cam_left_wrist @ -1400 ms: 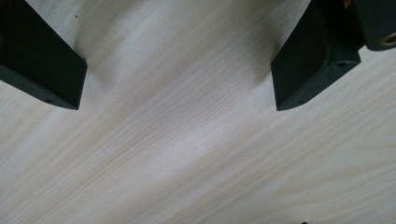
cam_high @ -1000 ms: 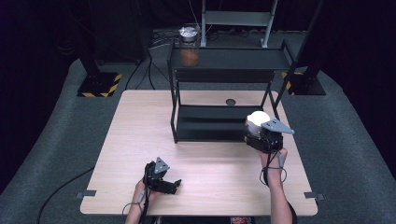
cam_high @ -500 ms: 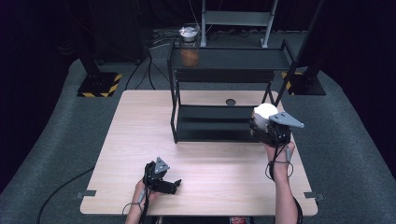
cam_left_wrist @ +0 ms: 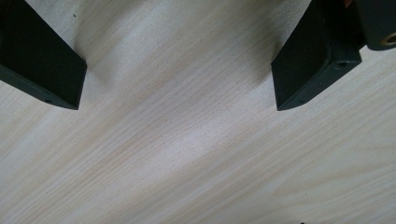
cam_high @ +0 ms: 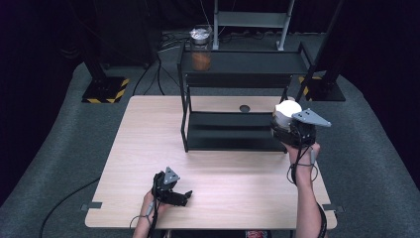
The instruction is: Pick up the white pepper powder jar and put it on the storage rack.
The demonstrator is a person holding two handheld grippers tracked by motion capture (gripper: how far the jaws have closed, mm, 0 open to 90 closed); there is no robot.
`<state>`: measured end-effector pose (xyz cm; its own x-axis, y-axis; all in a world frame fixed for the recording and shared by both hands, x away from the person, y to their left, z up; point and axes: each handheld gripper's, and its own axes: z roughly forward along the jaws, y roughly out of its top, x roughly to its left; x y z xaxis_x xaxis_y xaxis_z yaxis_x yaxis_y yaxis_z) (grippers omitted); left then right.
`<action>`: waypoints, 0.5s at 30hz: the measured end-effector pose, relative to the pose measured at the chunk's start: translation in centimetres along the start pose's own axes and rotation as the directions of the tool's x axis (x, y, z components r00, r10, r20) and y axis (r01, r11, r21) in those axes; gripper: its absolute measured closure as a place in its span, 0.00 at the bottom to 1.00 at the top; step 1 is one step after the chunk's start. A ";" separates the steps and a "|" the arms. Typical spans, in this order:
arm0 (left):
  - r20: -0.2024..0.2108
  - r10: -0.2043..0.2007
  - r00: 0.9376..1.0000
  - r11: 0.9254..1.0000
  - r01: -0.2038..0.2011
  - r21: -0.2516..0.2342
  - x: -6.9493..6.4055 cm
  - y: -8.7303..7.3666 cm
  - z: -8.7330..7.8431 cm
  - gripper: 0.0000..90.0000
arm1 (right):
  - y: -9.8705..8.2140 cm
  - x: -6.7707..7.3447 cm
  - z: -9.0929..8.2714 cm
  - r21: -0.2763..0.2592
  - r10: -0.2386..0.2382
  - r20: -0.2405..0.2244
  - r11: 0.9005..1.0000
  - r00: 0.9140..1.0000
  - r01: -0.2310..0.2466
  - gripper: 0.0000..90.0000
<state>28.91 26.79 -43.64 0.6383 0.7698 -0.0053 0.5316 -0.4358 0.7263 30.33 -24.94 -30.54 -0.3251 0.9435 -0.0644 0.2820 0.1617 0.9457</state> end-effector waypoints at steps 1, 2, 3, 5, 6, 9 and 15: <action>0.000 0.000 1.000 1.000 0.000 0.000 0.0 0.0 0.0 0.03 | 0.2 -0.1 0.0 -0.001 -0.002 0.001 1.000 1.000 0.002 0.34; 0.000 0.000 1.000 1.000 0.000 0.000 0.0 0.0 0.0 0.03 | 0.3 -0.1 -0.1 -0.001 -0.003 0.003 1.000 1.000 0.003 0.34; 0.000 0.000 1.000 1.000 0.000 0.000 0.0 0.0 0.0 0.03 | 0.5 -0.2 -0.1 -0.001 0.000 0.003 1.000 1.000 0.000 0.34; 0.000 0.000 1.000 1.000 0.000 0.000 0.0 0.0 0.0 0.03 | 0.7 -0.3 -0.1 -0.003 -0.004 0.005 1.000 1.000 0.004 0.34; 0.000 0.000 1.000 1.000 0.000 0.000 0.0 0.0 0.0 0.03 | 0.9 -0.3 -0.1 -0.003 -0.003 0.006 1.000 1.000 0.003 0.34; 0.001 0.000 1.000 1.000 0.000 0.000 0.0 0.0 0.0 0.03 | 1.3 -0.5 -0.1 -0.003 -0.003 0.011 1.000 1.000 0.003 0.34; 0.000 0.000 1.000 1.000 0.000 0.000 0.0 0.0 0.0 0.03 | 2.2 -0.9 -0.2 -0.005 -0.006 0.018 1.000 1.000 0.006 0.34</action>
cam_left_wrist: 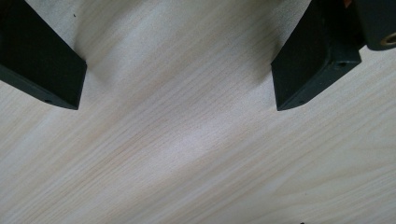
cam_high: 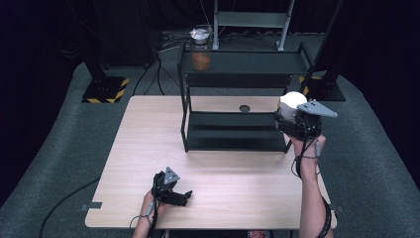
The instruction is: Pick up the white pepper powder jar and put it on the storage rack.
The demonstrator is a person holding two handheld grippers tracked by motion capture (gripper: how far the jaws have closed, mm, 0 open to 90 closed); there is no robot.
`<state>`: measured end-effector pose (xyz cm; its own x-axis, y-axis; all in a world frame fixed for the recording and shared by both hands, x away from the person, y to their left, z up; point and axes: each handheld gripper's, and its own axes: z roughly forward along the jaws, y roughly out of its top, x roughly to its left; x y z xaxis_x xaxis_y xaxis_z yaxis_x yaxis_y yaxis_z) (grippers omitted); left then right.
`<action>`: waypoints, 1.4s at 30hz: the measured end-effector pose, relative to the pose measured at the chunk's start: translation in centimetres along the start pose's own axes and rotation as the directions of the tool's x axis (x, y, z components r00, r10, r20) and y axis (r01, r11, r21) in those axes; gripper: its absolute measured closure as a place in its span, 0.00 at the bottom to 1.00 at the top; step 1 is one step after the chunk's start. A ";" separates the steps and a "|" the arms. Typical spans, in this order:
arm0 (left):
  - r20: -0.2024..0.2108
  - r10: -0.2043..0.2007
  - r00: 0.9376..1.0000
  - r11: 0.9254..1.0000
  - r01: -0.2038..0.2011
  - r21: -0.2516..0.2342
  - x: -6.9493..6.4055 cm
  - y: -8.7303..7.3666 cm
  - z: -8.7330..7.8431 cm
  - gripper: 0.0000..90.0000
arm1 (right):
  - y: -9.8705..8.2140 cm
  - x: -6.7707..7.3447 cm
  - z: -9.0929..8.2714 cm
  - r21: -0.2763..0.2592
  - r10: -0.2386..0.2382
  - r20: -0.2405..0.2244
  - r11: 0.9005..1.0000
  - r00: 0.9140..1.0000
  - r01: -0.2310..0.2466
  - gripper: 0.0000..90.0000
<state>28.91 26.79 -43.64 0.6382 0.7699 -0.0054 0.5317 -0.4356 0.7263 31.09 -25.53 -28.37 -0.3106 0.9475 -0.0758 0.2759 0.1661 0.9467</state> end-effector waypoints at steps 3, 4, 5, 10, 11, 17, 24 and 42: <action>0.000 0.000 1.000 1.000 0.000 0.000 0.0 0.0 0.0 0.03 | 0.5 -0.2 -0.1 -0.001 -0.003 0.003 1.000 1.000 0.003 0.34; 0.000 0.000 1.000 1.000 0.000 0.000 0.0 0.0 0.0 0.03 | 0.7 -0.2 -0.1 -0.002 -0.004 0.005 1.000 1.000 0.004 0.34; 0.000 0.000 1.000 1.000 0.000 0.000 0.0 0.0 0.0 0.03 | 0.8 -0.3 -0.1 -0.003 -0.006 0.007 1.000 1.000 0.006 0.34; 0.000 0.000 1.000 1.000 0.000 0.000 0.0 0.0 0.0 0.03 | 1.6 -0.6 -0.2 -0.010 -0.005 0.012 1.000 1.000 0.005 0.34; 0.000 0.000 1.000 1.000 0.000 0.000 0.0 0.0 0.0 0.03 | 1.7 -0.7 -0.2 -0.010 -0.006 0.014 1.000 1.000 0.007 0.34; 0.001 0.000 1.000 1.000 0.000 0.000 0.0 0.0 0.0 0.03 | 2.5 -0.9 -0.2 -0.015 -0.009 0.023 1.000 1.000 0.009 0.34; 0.001 0.000 1.000 1.000 0.000 0.000 0.0 0.0 0.0 0.03 | 3.2 -1.1 -0.1 -0.014 -0.010 0.029 1.000 1.000 0.011 0.34; 0.001 0.000 1.000 1.000 0.000 -0.001 0.0 0.0 0.0 0.03 | 5.3 -1.9 -0.2 -0.033 -0.003 0.043 0.999 0.999 0.004 0.34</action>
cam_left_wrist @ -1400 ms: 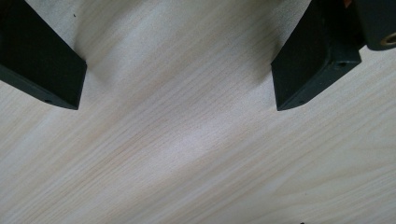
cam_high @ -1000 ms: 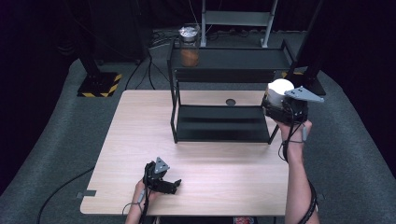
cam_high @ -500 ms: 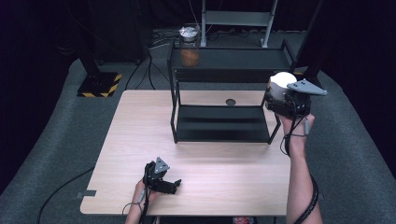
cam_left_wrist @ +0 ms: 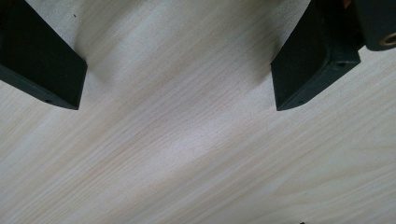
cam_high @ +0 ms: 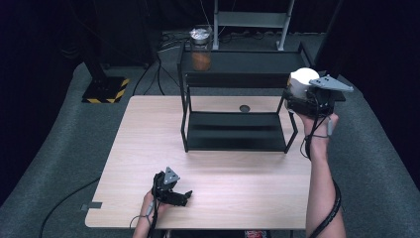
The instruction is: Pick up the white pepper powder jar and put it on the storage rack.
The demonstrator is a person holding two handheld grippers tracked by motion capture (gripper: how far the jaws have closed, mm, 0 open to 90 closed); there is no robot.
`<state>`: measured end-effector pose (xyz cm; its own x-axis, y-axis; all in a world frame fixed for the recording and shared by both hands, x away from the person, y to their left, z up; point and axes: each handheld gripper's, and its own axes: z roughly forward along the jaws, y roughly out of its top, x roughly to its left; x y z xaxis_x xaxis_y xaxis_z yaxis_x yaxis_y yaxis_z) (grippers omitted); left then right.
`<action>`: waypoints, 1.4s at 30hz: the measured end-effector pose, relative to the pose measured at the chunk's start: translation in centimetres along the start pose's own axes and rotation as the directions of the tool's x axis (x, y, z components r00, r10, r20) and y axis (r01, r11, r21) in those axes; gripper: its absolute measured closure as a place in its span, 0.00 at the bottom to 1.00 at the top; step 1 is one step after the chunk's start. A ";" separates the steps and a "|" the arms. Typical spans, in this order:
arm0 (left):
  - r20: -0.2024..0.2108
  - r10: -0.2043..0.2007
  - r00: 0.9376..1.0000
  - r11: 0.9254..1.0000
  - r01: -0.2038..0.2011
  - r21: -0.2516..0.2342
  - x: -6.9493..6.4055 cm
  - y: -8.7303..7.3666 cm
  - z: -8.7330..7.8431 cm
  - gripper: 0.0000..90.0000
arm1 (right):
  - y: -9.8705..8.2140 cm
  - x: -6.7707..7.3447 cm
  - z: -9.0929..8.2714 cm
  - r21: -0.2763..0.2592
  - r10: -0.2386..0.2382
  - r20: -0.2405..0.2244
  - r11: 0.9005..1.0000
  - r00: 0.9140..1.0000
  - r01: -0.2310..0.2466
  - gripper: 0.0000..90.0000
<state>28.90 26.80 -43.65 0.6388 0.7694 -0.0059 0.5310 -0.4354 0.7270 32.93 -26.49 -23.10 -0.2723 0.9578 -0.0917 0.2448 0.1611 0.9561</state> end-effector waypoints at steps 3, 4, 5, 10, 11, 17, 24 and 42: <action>0.000 0.000 1.000 1.000 0.000 0.000 0.0 0.0 0.0 0.03 | 0.3 -0.2 0.0 -0.001 0.004 0.002 1.000 1.000 -0.004 0.34; 0.000 0.001 1.000 1.000 -0.001 0.000 0.0 0.0 0.0 0.03 | 0.4 -0.3 0.0 -0.001 0.003 0.002 1.000 1.000 -0.003 0.34; 0.000 0.001 1.000 1.000 -0.001 0.000 0.0 0.0 0.0 0.03 | 0.5 -0.3 -0.1 -0.003 0.003 0.003 1.000 1.000 -0.003 0.34; 0.000 0.000 1.000 1.000 0.000 0.000 0.0 0.0 0.0 0.03 | 1.3 -0.5 -0.1 -0.005 0.000 0.008 1.000 1.000 0.000 0.34; 0.000 0.000 1.000 1.000 0.000 0.000 0.0 0.0 0.0 0.03 | 1.5 -0.5 -0.1 -0.005 -0.001 0.010 1.000 1.000 0.001 0.34; 0.000 0.001 1.000 1.000 -0.001 0.000 0.0 0.0 0.0 0.03 | 2.5 -0.7 0.0 -0.011 -0.004 0.009 1.000 1.000 0.004 0.34; 0.000 0.000 1.000 1.000 0.000 0.000 0.0 0.0 0.0 0.03 | 3.8 -0.8 0.1 -0.013 -0.010 0.011 1.000 1.000 0.010 0.34; 0.000 0.000 1.000 1.000 0.000 0.000 0.0 0.0 0.0 0.03 | 6.7 -1.2 0.7 -0.014 -0.013 0.004 1.000 1.000 0.013 0.34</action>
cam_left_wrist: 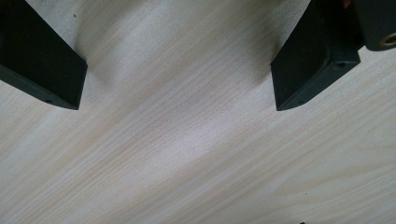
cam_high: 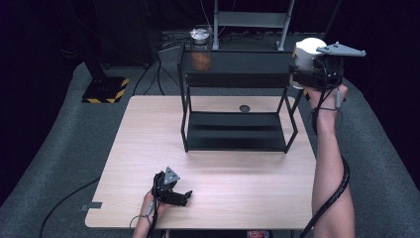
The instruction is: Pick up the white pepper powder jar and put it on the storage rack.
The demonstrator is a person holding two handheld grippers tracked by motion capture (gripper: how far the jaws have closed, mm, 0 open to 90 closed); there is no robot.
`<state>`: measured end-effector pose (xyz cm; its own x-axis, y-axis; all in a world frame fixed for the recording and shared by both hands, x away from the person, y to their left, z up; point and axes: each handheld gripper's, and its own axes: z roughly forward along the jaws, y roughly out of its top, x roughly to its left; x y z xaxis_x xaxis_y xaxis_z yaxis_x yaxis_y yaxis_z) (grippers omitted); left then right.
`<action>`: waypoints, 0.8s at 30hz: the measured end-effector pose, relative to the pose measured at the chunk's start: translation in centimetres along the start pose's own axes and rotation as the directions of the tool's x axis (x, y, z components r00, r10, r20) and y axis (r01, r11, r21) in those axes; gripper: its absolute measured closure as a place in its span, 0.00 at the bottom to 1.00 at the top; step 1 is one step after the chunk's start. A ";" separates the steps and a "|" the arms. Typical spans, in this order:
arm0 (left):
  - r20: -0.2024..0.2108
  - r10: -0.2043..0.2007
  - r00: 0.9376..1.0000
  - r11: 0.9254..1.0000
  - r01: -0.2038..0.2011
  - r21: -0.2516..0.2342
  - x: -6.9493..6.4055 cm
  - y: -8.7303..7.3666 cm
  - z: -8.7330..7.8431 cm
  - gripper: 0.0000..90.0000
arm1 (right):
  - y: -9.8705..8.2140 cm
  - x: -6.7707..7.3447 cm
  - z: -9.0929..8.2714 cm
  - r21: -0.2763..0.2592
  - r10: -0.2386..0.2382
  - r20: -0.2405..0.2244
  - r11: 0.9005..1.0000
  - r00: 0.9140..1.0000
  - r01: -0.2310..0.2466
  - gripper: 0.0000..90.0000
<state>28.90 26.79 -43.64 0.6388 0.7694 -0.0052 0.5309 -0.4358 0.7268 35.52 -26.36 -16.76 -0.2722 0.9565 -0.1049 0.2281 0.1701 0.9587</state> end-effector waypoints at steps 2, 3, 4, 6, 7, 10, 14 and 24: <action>0.000 0.000 1.000 1.000 0.000 0.000 0.0 0.0 0.0 0.03 | 0.2 0.0 0.1 -0.001 -0.002 -0.002 1.000 1.000 0.002 0.34; 0.000 0.000 1.000 1.000 0.000 0.000 0.0 0.0 0.0 0.03 | 0.3 0.0 0.1 -0.003 0.000 -0.002 1.000 1.000 0.000 0.34; 0.000 0.000 1.000 1.000 0.000 0.000 0.0 0.0 0.0 0.03 | 0.3 0.0 0.2 -0.004 0.001 -0.004 1.000 1.000 -0.001 0.34; 0.000 0.000 1.000 1.000 0.000 0.000 0.0 0.0 0.0 0.03 | 0.6 0.0 0.3 -0.002 0.003 -0.004 1.000 1.000 -0.003 0.34; 0.000 0.000 1.000 1.000 0.000 -0.001 0.0 0.0 0.0 0.03 | 0.7 0.0 0.4 0.000 0.003 -0.003 1.000 1.000 -0.003 0.34; 0.001 0.000 1.000 1.000 0.000 -0.001 0.0 0.0 0.0 0.03 | 1.0 -0.2 0.8 0.001 0.012 -0.004 1.000 1.000 -0.012 0.34; 0.000 0.001 1.000 1.000 -0.001 0.000 0.0 0.0 0.0 0.03 | 1.5 -0.5 1.2 0.000 0.021 -0.007 1.000 1.000 -0.021 0.34; 0.001 0.000 1.000 1.000 0.000 0.000 0.0 0.0 0.0 0.03 | 2.6 -0.6 2.0 0.007 0.030 -0.002 1.000 1.000 -0.030 0.34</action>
<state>28.92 26.82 -43.65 0.6397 0.7686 -0.0060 0.5306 -0.4360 0.7268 38.15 -26.03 -14.75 -0.2673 0.9606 -0.0756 0.2423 0.1430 0.9596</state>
